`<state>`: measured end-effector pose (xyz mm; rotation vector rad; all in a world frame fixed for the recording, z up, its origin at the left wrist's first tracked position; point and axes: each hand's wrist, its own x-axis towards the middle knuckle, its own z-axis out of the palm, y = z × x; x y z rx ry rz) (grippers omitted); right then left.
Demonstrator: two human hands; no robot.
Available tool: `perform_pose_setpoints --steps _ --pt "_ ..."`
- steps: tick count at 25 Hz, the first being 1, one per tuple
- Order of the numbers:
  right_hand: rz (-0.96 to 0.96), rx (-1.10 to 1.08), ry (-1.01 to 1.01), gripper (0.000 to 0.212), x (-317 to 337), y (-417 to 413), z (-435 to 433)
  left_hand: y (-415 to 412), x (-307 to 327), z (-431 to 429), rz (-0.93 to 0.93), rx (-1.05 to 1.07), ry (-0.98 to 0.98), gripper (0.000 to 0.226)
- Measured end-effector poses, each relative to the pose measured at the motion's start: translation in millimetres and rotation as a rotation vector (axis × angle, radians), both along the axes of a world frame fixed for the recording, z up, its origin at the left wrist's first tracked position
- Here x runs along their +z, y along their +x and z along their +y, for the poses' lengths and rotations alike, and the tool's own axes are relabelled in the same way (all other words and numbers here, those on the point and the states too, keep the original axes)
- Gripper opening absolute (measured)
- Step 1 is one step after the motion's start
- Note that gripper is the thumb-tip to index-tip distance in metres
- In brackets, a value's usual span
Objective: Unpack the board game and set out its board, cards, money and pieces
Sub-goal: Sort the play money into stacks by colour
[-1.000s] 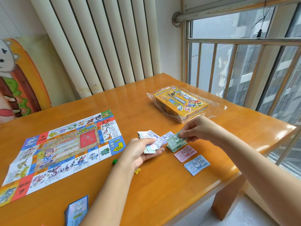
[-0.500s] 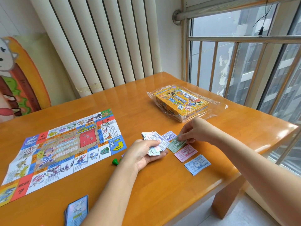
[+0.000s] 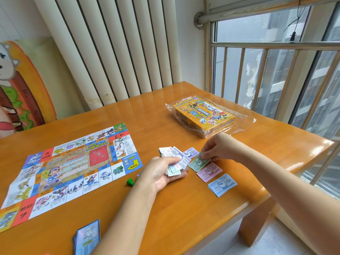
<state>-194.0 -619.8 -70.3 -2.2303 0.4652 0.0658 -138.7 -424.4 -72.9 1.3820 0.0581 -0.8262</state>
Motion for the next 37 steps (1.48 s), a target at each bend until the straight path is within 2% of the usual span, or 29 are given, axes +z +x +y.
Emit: perform_pose_setpoints --steps 6,12,17,24,29,37 --pt "-0.044 0.017 -0.29 0.019 8.3 -1.2 2.7 -0.5 -0.1 1.1 0.004 -0.003 -0.006 0.009" --pt "0.063 0.061 -0.36 0.023 15.4 -5.6 2.6 2.3 0.6 4.7 -0.014 -0.059 0.062 0.026" --pt "0.094 0.067 -0.364 0.023 18.3 -4.2 7.7 -0.8 4.3 5.6 0.02 -0.126 0.07 0.013" --pt "0.128 0.097 -0.328 0.018 17.7 0.4 8.6 0.3 3.2 6.0 0.029 -0.107 0.034 0.012" --pt "0.16 0.201 -0.358 0.029 19.4 -0.5 7.1 0.1 3.0 6.3 0.034 -0.103 0.028 0.012" --pt "0.159 0.236 -0.368 0.036 17.8 0.7 5.6 -2.7 5.6 5.7 0.037 -0.103 0.033 0.011"
